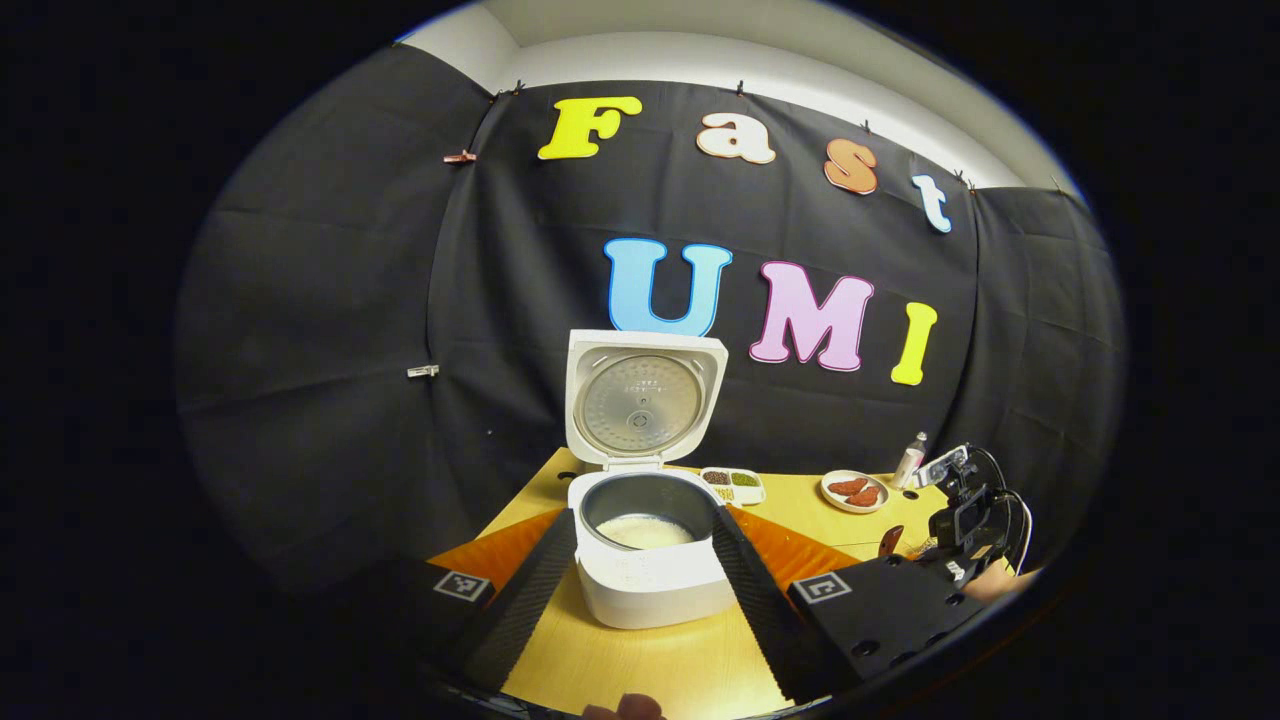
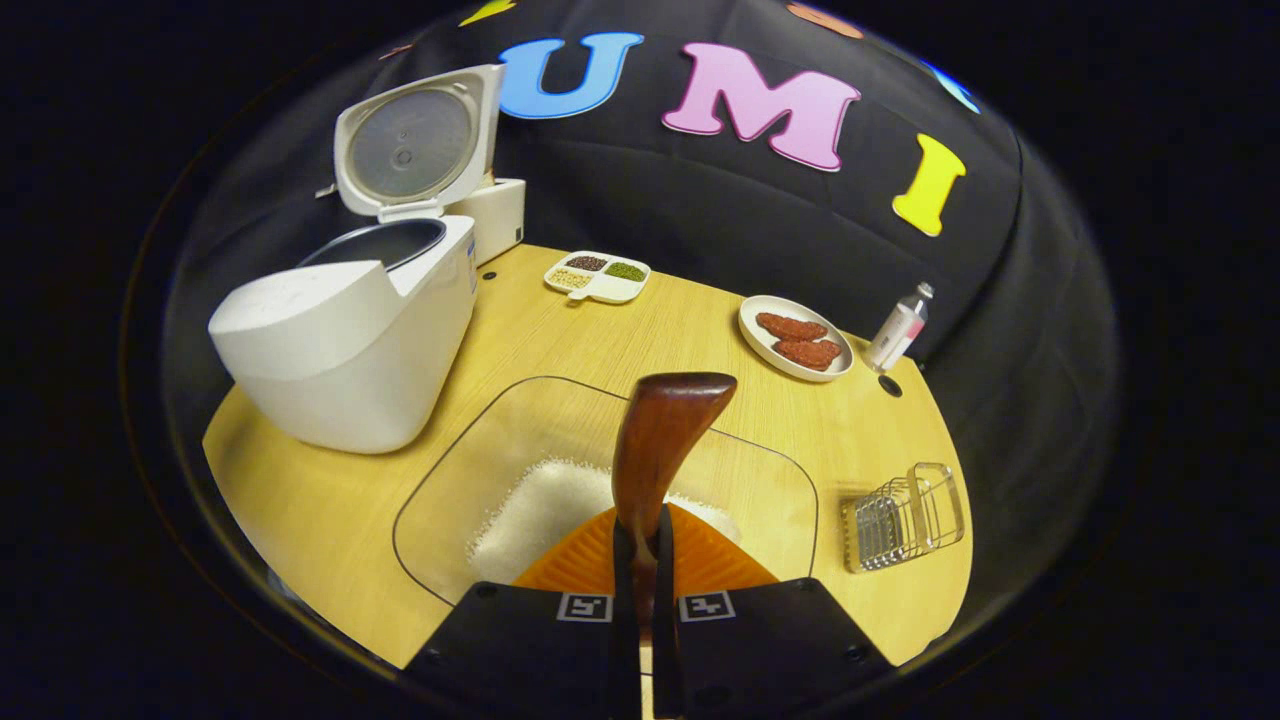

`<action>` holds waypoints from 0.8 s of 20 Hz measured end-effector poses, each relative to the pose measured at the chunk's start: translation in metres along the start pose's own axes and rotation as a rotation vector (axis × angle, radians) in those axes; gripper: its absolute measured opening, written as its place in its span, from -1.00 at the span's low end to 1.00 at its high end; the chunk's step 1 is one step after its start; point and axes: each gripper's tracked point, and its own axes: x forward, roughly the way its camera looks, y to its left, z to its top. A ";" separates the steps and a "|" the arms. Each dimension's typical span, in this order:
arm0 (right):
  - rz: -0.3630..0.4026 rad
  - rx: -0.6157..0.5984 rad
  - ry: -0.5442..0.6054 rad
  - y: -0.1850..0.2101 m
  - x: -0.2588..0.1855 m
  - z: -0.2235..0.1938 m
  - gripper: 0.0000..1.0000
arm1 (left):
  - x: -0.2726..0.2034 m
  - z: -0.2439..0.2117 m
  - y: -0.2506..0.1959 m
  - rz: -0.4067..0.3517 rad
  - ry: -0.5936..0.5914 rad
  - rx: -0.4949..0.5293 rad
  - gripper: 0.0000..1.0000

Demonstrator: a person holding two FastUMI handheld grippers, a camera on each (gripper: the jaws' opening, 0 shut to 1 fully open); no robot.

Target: Close the left gripper, press the button to open the rice cooker; take a wooden spoon from the chopstick holder with the right hand, scoop a spoonful of rice and pour it into the rice cooker, then put the wooden spoon back into the chopstick holder.

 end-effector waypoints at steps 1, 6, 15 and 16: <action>0.000 0.045 0.000 0.004 0.000 0.001 -0.81 | 0.000 0.000 0.002 0.005 0.000 0.003 0.88; 0.027 0.295 -0.019 0.022 0.011 0.015 -0.81 | 0.001 0.000 0.012 0.023 0.004 0.006 0.88; 0.104 0.588 -0.057 0.028 0.027 0.023 -0.81 | 0.009 0.000 0.014 0.034 0.015 0.014 0.89; 0.111 0.616 -0.060 0.026 0.027 0.022 -0.81 | 0.010 0.001 0.013 0.033 0.014 0.015 0.89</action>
